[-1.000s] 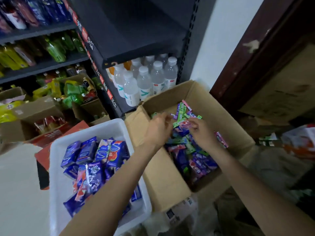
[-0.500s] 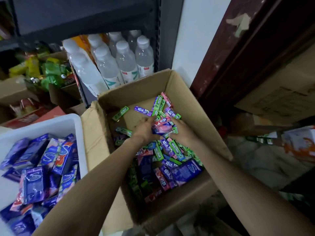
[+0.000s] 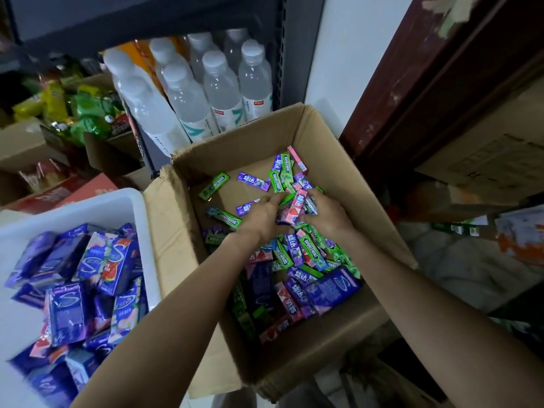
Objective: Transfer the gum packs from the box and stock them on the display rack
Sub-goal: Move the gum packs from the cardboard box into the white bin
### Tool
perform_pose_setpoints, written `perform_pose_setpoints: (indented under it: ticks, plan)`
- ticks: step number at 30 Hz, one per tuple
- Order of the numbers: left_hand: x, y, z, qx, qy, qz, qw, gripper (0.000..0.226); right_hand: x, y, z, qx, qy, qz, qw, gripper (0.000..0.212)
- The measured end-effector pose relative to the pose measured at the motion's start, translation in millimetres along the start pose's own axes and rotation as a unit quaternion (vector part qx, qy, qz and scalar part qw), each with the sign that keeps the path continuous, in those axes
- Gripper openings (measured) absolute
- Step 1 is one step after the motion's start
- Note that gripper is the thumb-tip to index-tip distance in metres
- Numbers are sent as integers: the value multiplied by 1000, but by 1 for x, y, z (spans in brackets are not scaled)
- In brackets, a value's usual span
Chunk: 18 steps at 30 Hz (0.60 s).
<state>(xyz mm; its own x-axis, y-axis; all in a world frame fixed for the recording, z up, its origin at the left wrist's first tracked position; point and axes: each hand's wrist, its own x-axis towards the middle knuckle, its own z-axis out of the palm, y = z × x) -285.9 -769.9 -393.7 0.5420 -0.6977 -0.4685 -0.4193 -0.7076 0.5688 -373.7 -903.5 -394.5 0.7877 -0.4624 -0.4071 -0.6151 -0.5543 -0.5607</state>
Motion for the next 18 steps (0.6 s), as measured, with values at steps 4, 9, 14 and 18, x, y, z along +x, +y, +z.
perform_pose_setpoints:
  ticks: [4,9,14,18]
  plan:
    - [0,0,7,-10,8,-5,1000,86,-9,-1,-1,32,17,-10,999,62]
    - [0,3,3,-2,30,26,999,57,-11,-7,-12,88,51,-8,995,57]
    - [-7,3,5,33,35,20,999,55,-16,-8,-6,141,19,46,989,32]
    - [-13,0,8,24,48,-16,998,57,-20,-7,-3,255,-14,101,962,37]
